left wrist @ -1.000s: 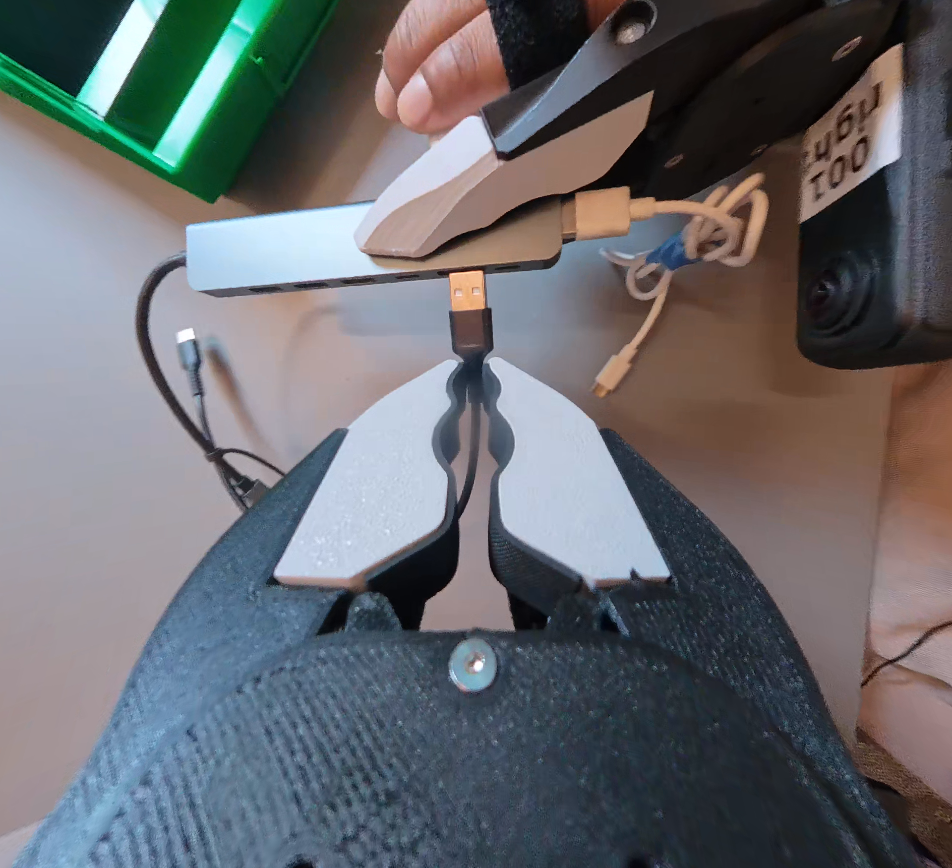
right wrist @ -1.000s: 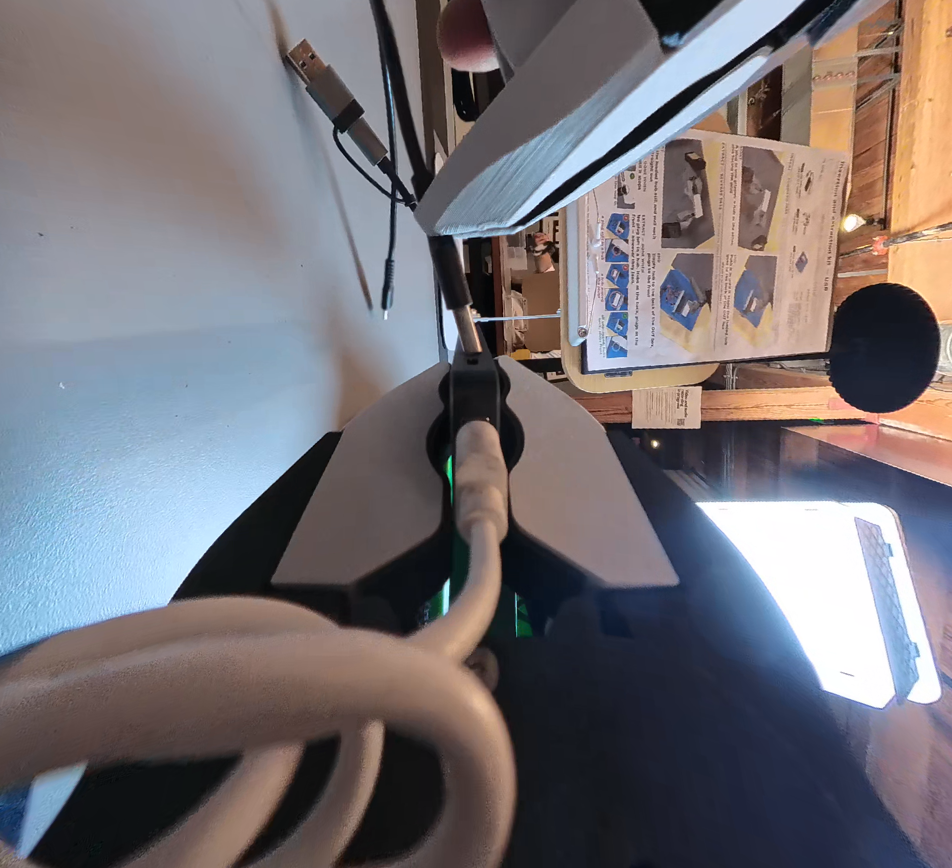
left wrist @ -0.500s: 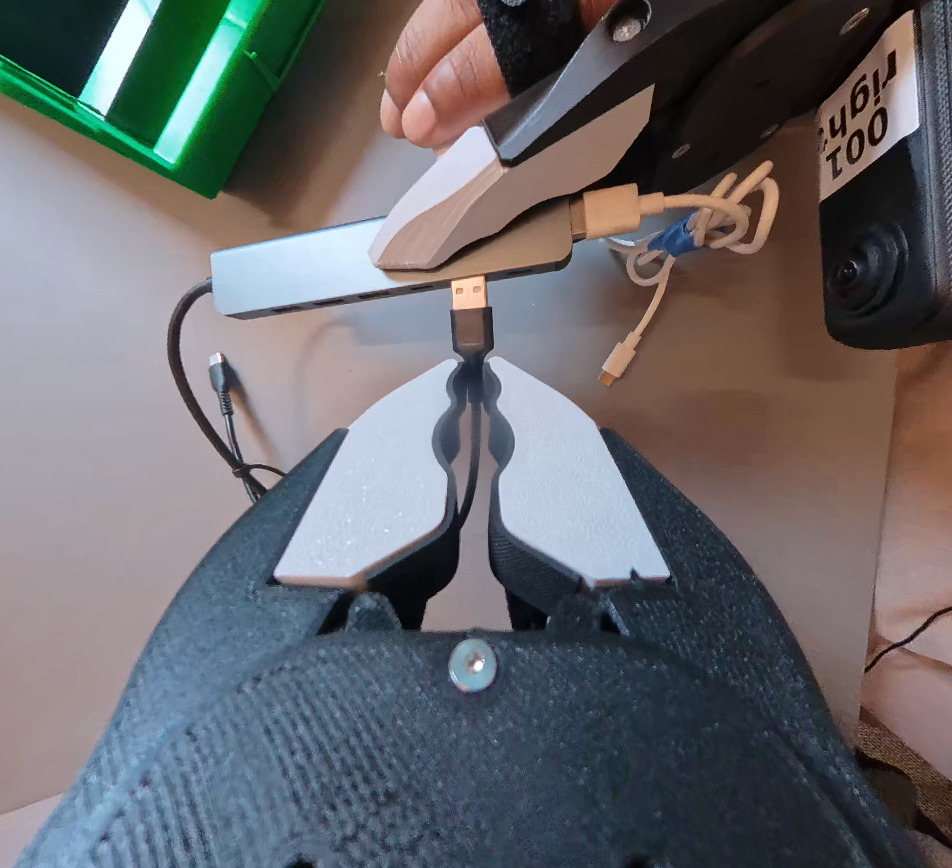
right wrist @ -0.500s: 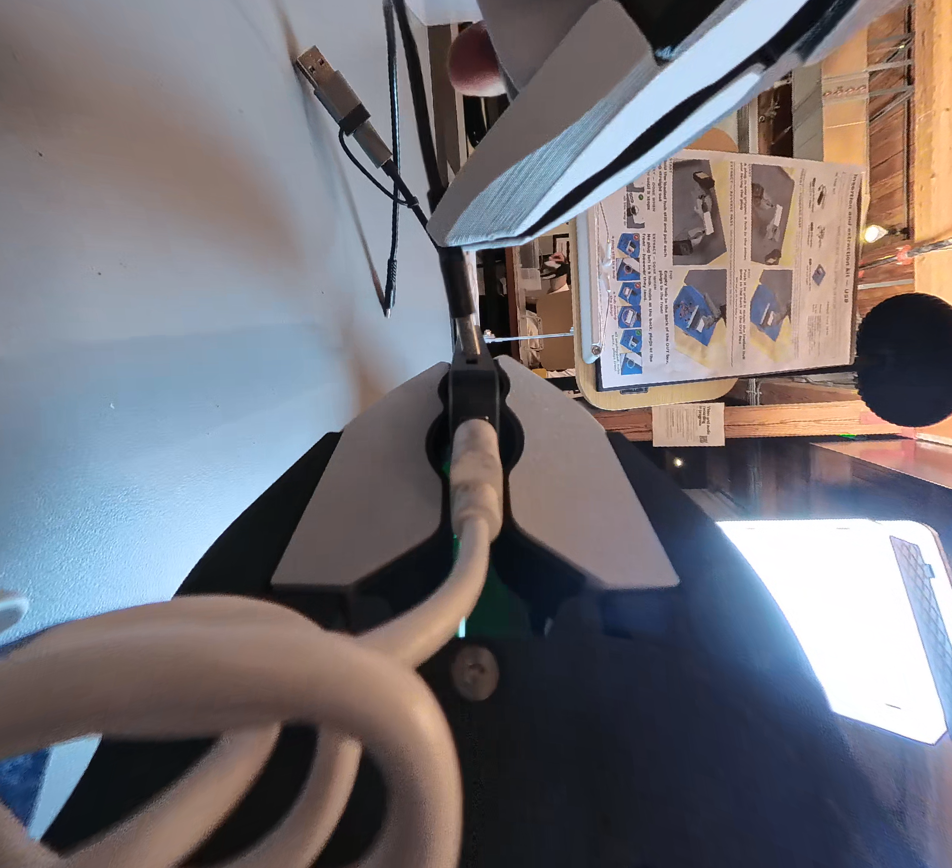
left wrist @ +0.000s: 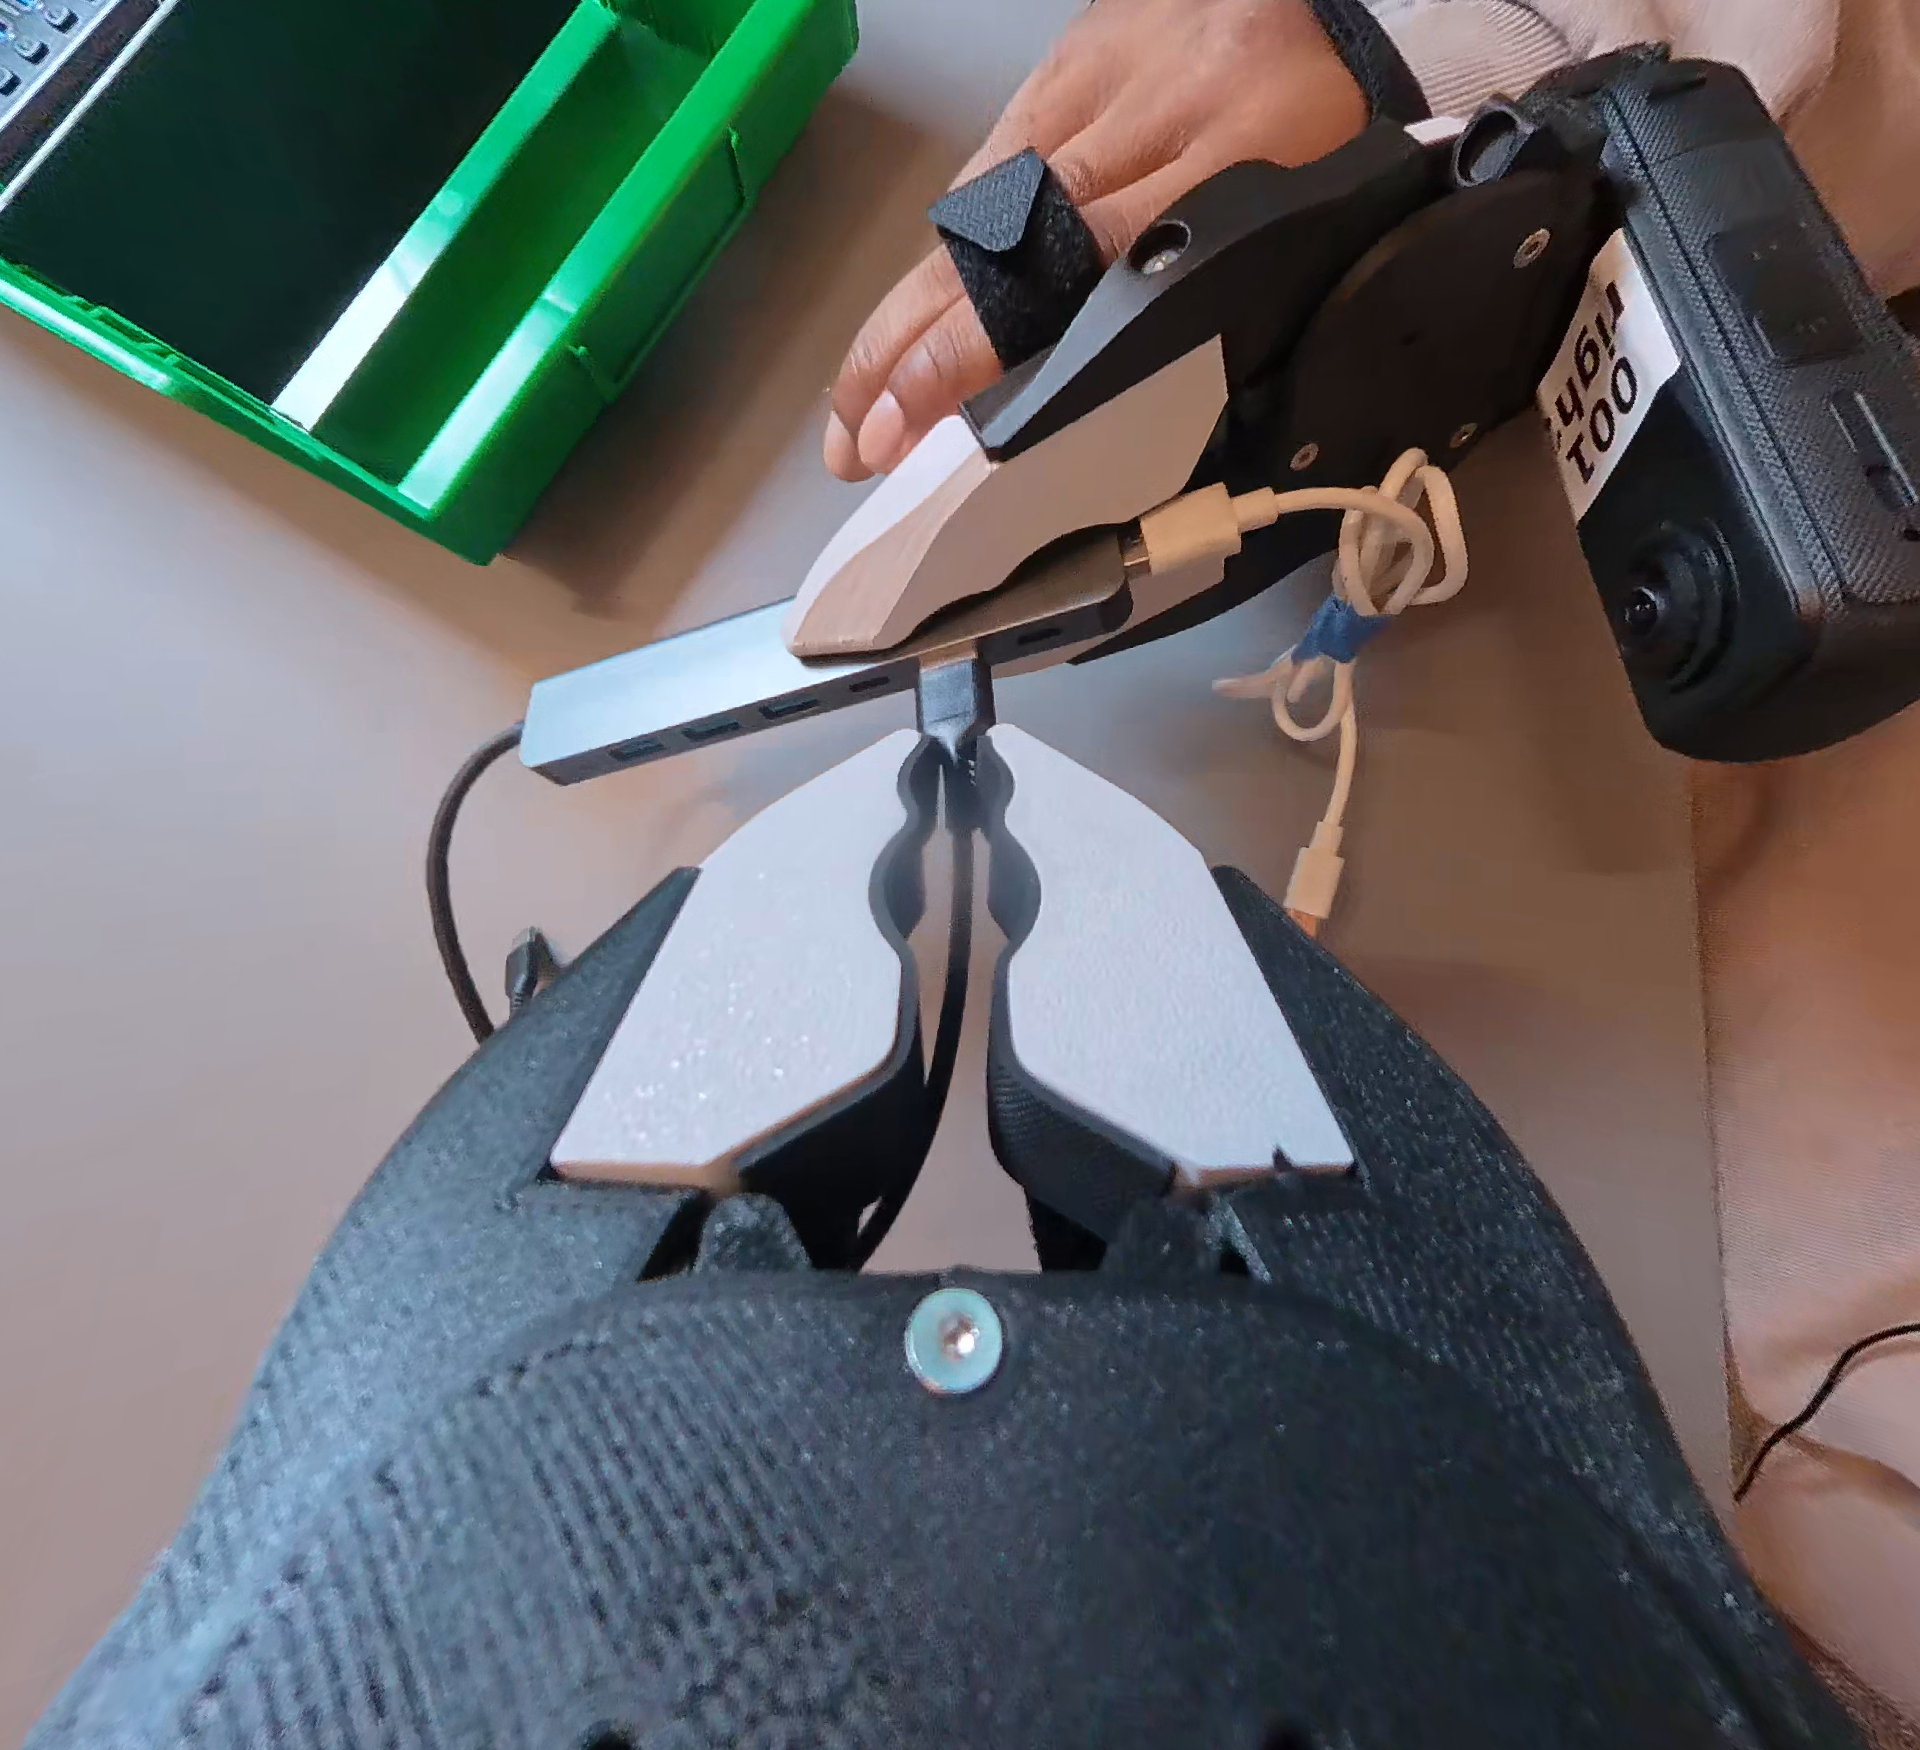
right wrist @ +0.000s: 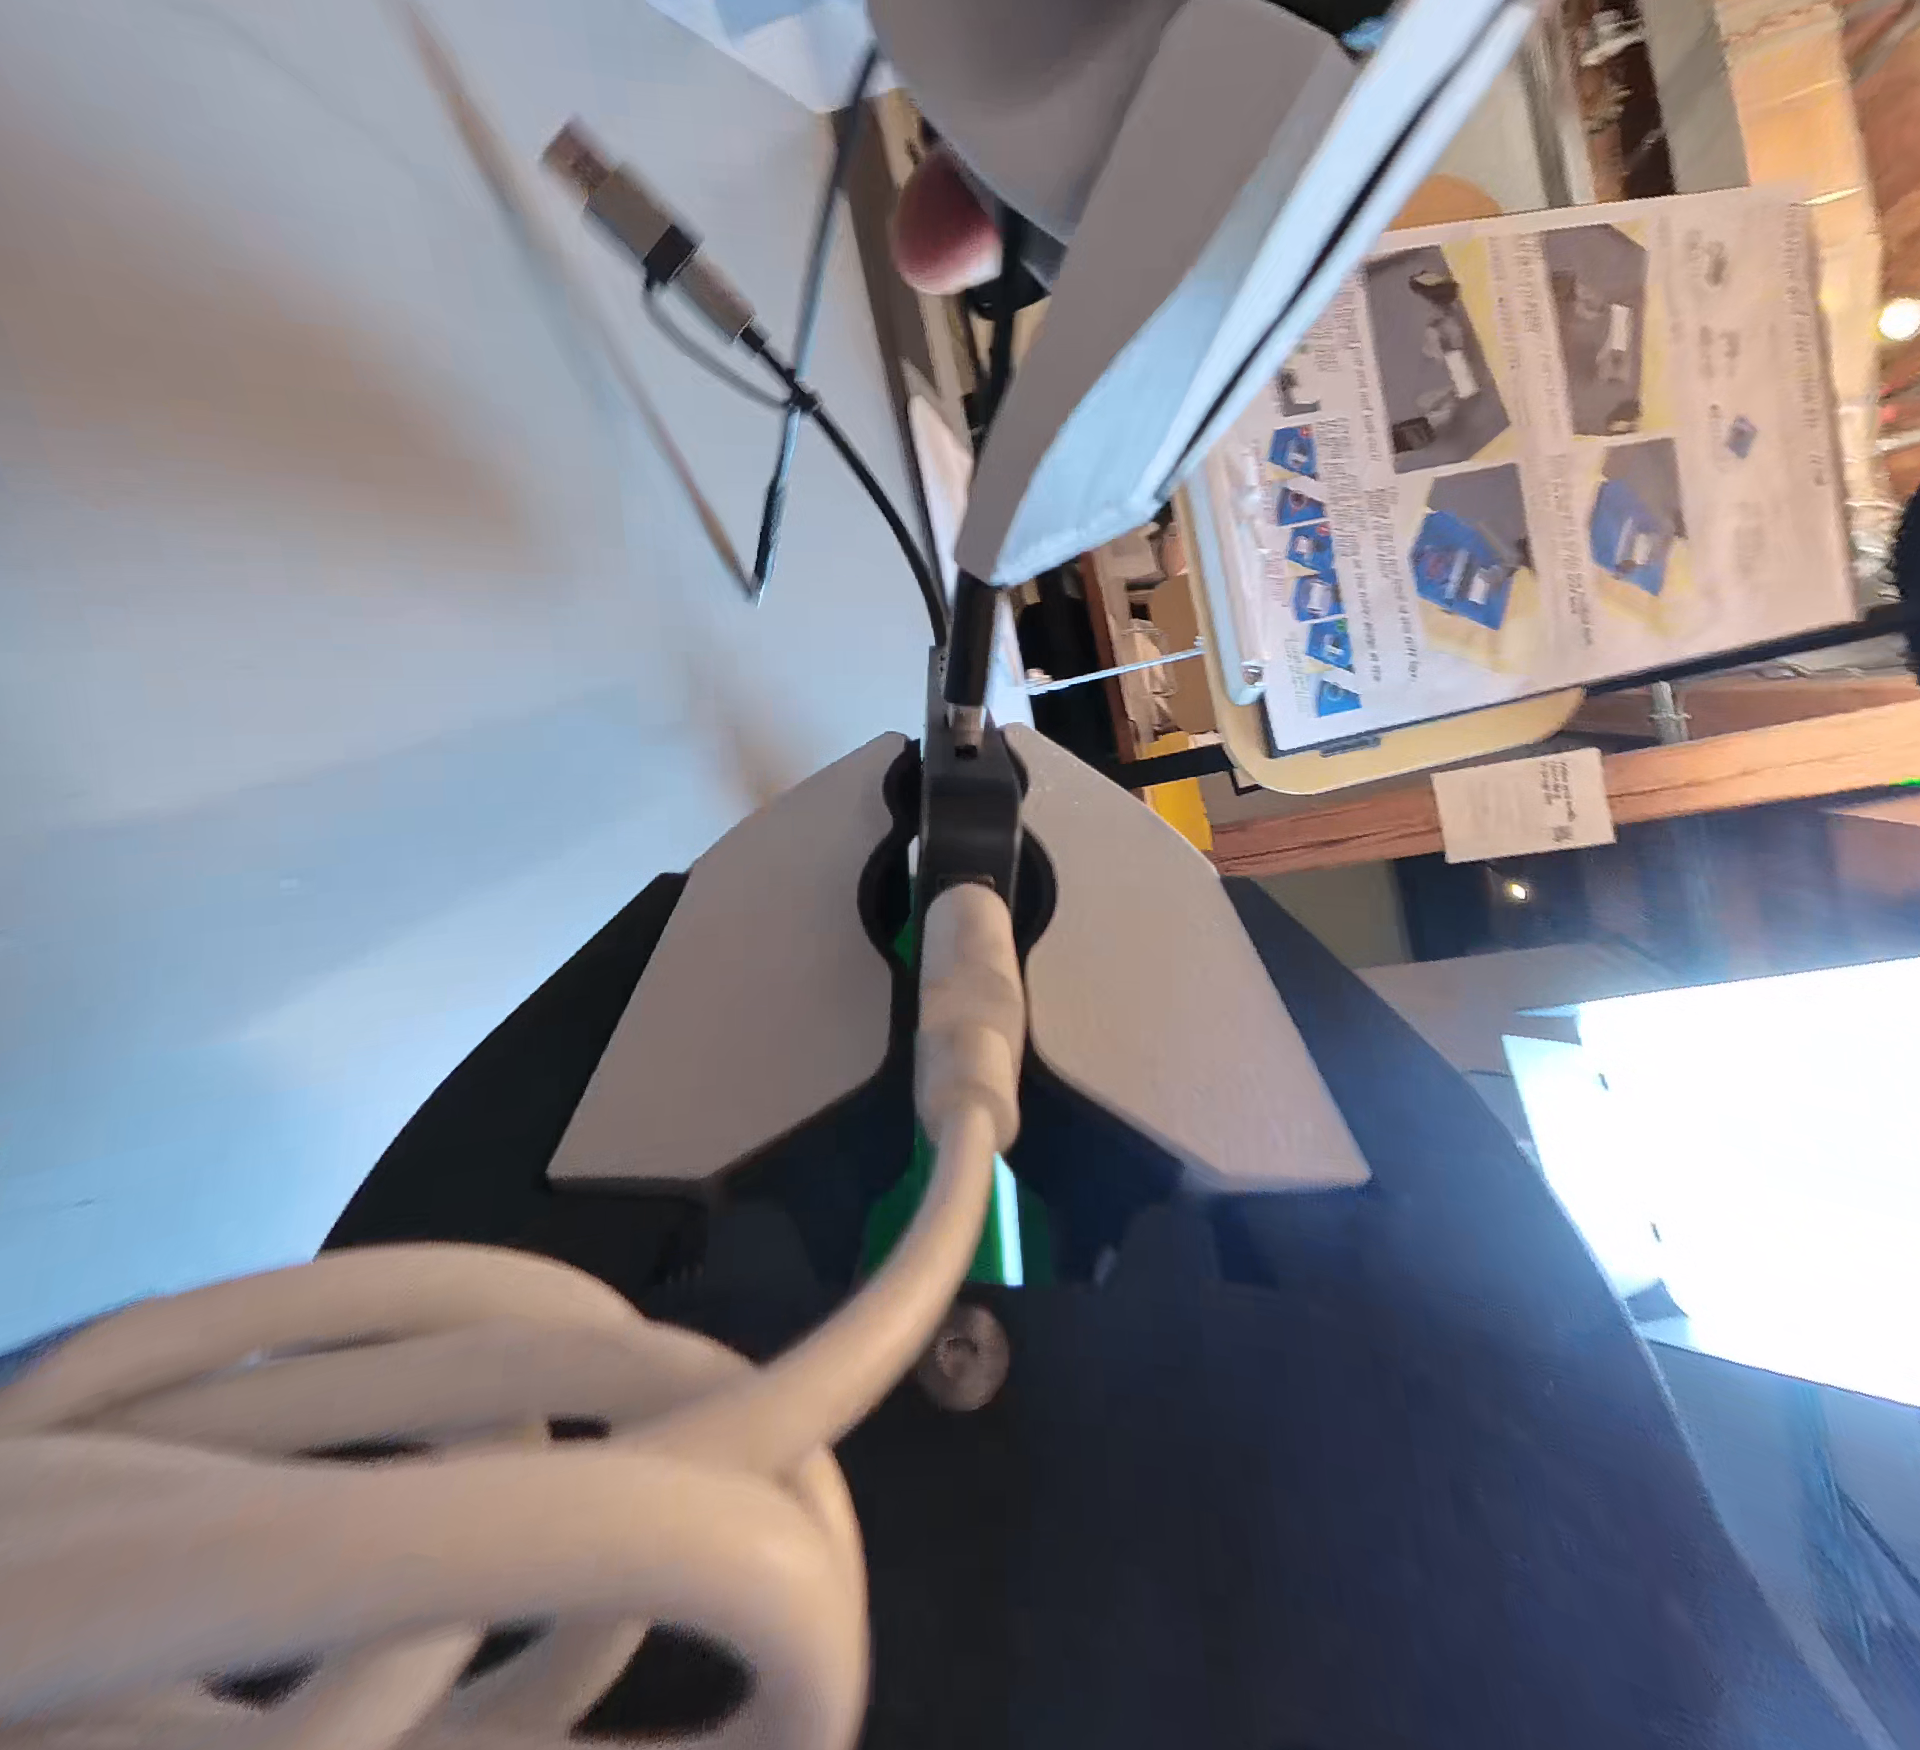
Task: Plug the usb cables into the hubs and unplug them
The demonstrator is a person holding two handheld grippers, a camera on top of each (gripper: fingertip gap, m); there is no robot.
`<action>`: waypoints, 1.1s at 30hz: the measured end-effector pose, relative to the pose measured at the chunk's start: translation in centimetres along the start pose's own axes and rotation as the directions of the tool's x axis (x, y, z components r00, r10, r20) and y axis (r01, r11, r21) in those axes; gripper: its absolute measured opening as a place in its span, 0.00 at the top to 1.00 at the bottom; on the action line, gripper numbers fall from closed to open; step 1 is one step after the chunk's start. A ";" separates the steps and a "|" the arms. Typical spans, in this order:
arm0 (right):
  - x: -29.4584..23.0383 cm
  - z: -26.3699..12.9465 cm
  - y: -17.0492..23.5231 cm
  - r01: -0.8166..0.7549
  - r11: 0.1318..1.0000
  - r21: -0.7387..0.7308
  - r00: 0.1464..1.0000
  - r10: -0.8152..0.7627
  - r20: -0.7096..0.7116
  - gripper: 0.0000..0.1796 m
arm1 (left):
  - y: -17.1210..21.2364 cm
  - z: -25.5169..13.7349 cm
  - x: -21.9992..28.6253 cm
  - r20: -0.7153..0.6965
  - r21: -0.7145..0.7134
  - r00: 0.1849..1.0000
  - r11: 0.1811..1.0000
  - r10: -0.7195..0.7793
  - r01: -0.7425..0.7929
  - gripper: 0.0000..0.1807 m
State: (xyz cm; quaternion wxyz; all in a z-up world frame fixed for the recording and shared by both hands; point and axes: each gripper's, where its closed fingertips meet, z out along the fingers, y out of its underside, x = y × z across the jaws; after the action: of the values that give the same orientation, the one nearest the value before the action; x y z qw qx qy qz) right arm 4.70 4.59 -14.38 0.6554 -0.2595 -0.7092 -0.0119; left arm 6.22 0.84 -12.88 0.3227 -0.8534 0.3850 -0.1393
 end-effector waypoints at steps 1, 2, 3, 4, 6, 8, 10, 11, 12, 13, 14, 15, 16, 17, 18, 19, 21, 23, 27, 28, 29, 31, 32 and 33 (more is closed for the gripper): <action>-0.4 0.1 0.1 0.000 1.000 -0.001 1.000 0.000 0.011 0.94 | 0.2 0.2 0.0 0.006 -0.009 1.000 1.000 0.006 -0.006 0.96; -0.6 0.1 0.2 -0.003 1.000 -0.002 1.000 0.003 0.019 0.94 | 0.3 0.3 0.0 0.010 -0.013 1.000 1.000 0.011 -0.011 0.96; -0.6 0.2 0.2 -0.008 1.000 0.000 1.000 0.008 0.020 0.94 | 0.4 0.4 0.0 0.008 -0.014 1.000 1.000 0.017 -0.017 0.96; -0.4 0.2 0.2 -0.023 1.000 0.006 1.000 0.023 0.020 0.93 | 0.4 0.4 0.0 0.004 -0.009 1.000 1.000 0.025 -0.025 0.96; -0.1 0.1 0.2 -0.042 0.999 0.009 0.999 0.042 0.012 0.93 | 0.0 0.2 0.0 0.013 0.018 0.999 0.999 0.038 -0.039 0.96; 0.1 0.1 0.2 -0.055 0.998 0.009 0.998 0.055 0.011 0.93 | -0.1 0.2 -0.1 0.029 0.017 0.998 0.999 0.049 -0.050 0.96; -0.2 0.1 0.2 -0.036 0.999 0.006 0.999 0.036 0.015 0.93 | 0.1 0.3 0.1 0.037 -0.001 0.997 0.997 0.072 -0.072 0.95; -0.4 0.1 0.0 -0.030 0.999 0.011 0.999 0.030 0.024 0.93 | 0.2 0.4 0.2 0.032 -0.008 0.997 0.997 0.077 -0.077 0.95; -0.6 0.2 -0.1 -0.027 1.000 0.013 0.999 0.026 0.030 0.93 | 0.3 0.4 0.4 0.030 -0.013 0.996 0.996 0.087 -0.087 0.95; -0.7 0.2 -0.2 -0.031 0.999 0.018 0.999 0.031 0.033 0.94 | 0.3 0.3 0.4 0.036 -0.013 0.994 0.994 0.105 -0.104 0.95; -0.5 0.3 -0.2 -0.057 0.998 0.024 0.998 0.056 0.033 0.93 | 0.0 0.1 0.3 0.048 0.002 0.991 0.993 0.121 -0.121 0.95; -0.1 0.3 -0.4 -0.104 0.994 0.035 0.994 0.103 0.034 0.93 | -0.4 -0.3 0.2 0.059 0.030 0.989 0.990 0.135 -0.137 0.93; 0.3 0.4 -0.6 -0.161 0.986 0.049 0.986 0.160 0.037 0.93 | -1.2 -0.9 0.2 0.062 0.083 0.988 0.985 0.145 -0.150 0.92; 0.7 0.4 -0.9 -0.213 0.975 0.065 0.977 0.210 0.048 0.93 | -2.2 -1.7 0.3 0.065 0.152 0.986 0.975 0.152 -0.160 0.90; 1.1 0.3 -1.2 -0.255 0.964 0.075 0.966 0.252 0.052 0.93 | -3.3 -2.7 0.2 0.091 0.220 0.982 0.959 0.163 -0.180 0.89; 1.4 0.3 -1.3 -0.293 0.952 0.086 0.956 0.290 0.053 0.93 | -4.5 -3.9 -0.4 0.157 0.287 0.972 0.934 0.174 -0.214 0.87; 2.0 0.0 -1.3 -0.379 0.919 0.107 0.925 0.374 0.060 0.93 | -6.7 -7.3 -1.8 0.317 0.419 0.934 0.858 0.167 -0.296 0.84; 2.8 -0.3 -0.6 -0.474 0.873 0.119 0.881 0.469 0.067 0.94 | -8.3 -11.3 -2.6 0.434 0.543 0.894 0.761 0.108 -0.355 0.84; 5.8 -1.1 1.0 -0.659 0.736 0.155 0.749 0.661 0.047 0.93 | -8.8 -18.2 -4.1 0.535 0.713 0.842 0.572 -0.070 -0.405 0.88; 6.9 -1.5 1.4 -0.683 0.710 0.170 0.723 0.690 0.027 0.93 | -8.4 -19.3 -4.7 0.544 0.737 0.830 0.541 -0.120 -0.405 0.89; 8.2 -2.0 2.0 -0.698 0.692 0.184 0.704 0.710 0.002 0.93 | -7.8 -20.0 -5.2 0.547 0.754 0.821 0.521 -0.160 -0.401 0.91; 11.1 -3.2 3.5 -0.712 0.674 0.199 0.679 0.733 -0.053 0.93 | -6.3 -20.1 -5.9 0.545 0.762 0.813 0.525 -0.204 -0.379 0.93; 12.7 -3.8 4.4 -0.715 0.669 0.202 0.667 0.740 -0.087 0.93 | -5.3 -19.7 -6.2 0.548 0.755 0.809 0.541 -0.213 -0.370 0.94; 14.4 -4.5 5.5 -0.713 0.673 0.200 0.662 0.739 -0.125 0.93 | -4.1 -19.0 -6.3 0.551 0.744 0.806 0.564 -0.216 -0.358 0.96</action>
State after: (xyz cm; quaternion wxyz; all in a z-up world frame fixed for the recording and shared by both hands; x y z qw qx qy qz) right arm 10.83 12.81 -2.00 0.6876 -0.4739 -0.4777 0.2727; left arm -4.89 -0.80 4.17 0.7891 -0.5834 0.1914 -0.0174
